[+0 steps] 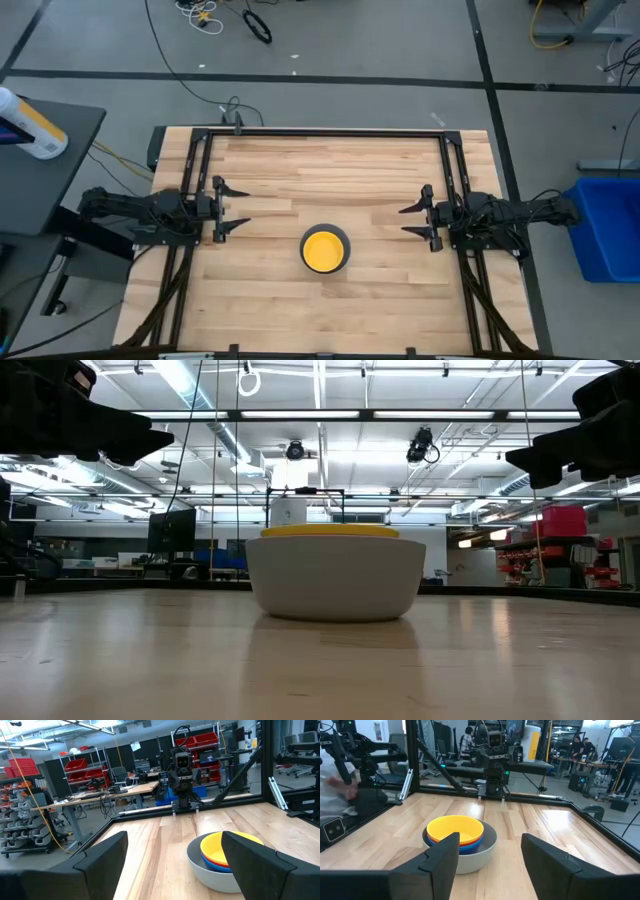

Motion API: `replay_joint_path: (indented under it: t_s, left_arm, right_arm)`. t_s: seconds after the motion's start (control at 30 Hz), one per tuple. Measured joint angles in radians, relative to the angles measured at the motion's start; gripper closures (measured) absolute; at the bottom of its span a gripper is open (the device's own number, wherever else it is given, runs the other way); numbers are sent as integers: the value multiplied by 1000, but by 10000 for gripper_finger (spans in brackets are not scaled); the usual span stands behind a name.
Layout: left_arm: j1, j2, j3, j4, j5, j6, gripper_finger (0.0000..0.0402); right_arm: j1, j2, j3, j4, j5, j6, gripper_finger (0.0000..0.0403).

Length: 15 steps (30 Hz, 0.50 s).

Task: Nest bowls inside each other

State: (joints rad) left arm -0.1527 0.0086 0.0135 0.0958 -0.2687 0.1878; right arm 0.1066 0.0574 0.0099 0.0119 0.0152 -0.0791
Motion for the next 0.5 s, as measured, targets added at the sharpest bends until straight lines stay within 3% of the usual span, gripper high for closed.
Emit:
replay_joint_path:
  t_s: [0.5]
  left_arm:
    - [0, 0, 0, 0, 0, 0, 70]
  right_arm:
    - [0, 0, 0, 0, 0, 0, 203]
